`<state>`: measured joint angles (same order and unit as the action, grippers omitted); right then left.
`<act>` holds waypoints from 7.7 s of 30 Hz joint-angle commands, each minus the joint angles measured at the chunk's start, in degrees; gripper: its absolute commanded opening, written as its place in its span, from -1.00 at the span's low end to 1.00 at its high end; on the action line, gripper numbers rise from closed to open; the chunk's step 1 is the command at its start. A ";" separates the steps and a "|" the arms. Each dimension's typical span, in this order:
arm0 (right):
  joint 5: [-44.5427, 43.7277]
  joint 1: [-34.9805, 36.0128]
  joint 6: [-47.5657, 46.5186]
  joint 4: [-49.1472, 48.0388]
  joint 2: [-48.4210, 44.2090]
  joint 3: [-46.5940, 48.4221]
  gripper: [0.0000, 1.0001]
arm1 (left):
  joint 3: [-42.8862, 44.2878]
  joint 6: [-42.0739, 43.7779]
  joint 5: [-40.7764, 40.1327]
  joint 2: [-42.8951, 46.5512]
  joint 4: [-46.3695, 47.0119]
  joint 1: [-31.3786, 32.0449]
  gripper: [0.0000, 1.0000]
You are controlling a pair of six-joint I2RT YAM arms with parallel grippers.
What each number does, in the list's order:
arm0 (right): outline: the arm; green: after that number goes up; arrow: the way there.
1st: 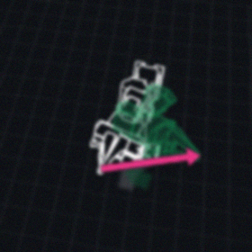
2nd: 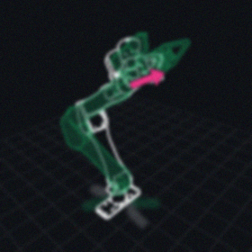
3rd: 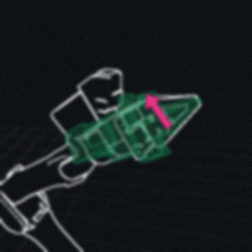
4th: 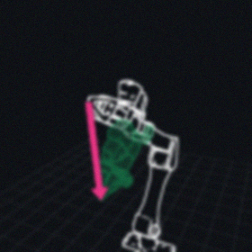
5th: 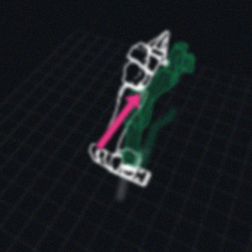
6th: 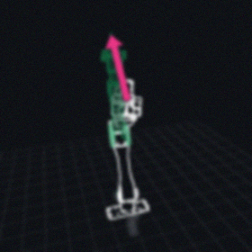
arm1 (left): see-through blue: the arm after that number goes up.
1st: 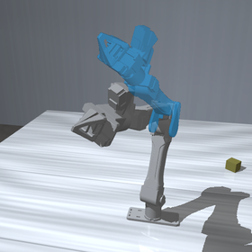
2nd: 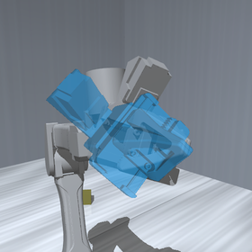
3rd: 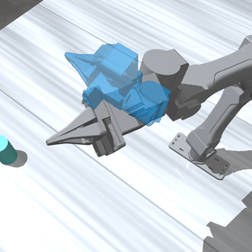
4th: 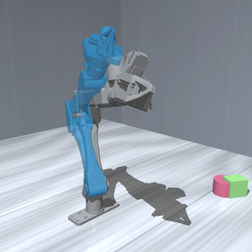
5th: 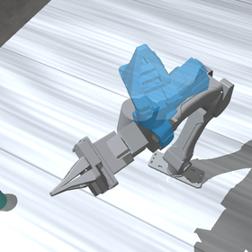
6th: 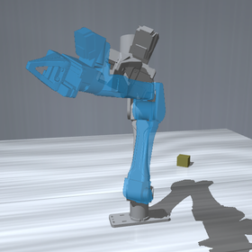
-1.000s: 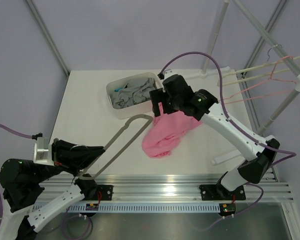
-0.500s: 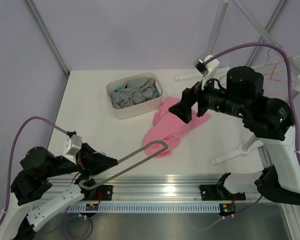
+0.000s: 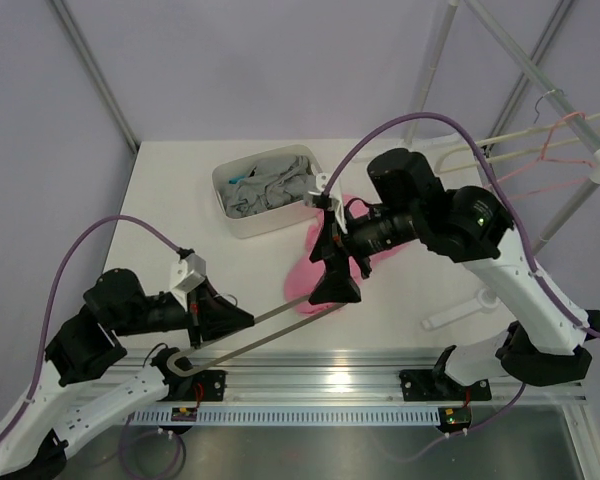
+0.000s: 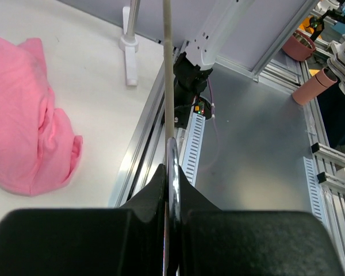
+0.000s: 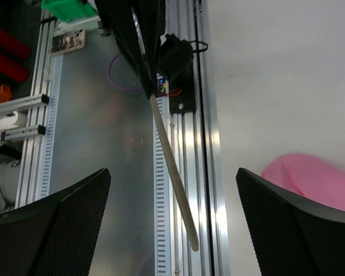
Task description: Remove the t-shirt from the hanger
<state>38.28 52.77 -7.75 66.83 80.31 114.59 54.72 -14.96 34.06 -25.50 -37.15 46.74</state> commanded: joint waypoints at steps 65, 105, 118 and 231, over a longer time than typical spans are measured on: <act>-31.15 11.47 7.04 -13.92 -13.07 -31.00 -1.00 | 2.85 -12.62 -28.07 -2.10 7.09 -0.07 0.98; -101.91 -8.04 63.11 3.65 18.47 9.94 -1.00 | -24.22 -18.44 -40.83 -6.23 26.69 -0.07 0.97; -103.85 -15.59 62.25 0.51 25.77 19.80 -1.00 | -25.45 -17.56 -42.68 -8.78 28.70 -0.07 0.98; -39.27 -39.86 27.11 -17.70 -6.39 -1.72 0.99 | -30.64 -15.44 -24.49 -6.68 40.23 -0.07 0.98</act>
<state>-14.20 12.56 26.83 49.43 77.19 115.02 22.68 -29.87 5.93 -34.15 0.05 46.57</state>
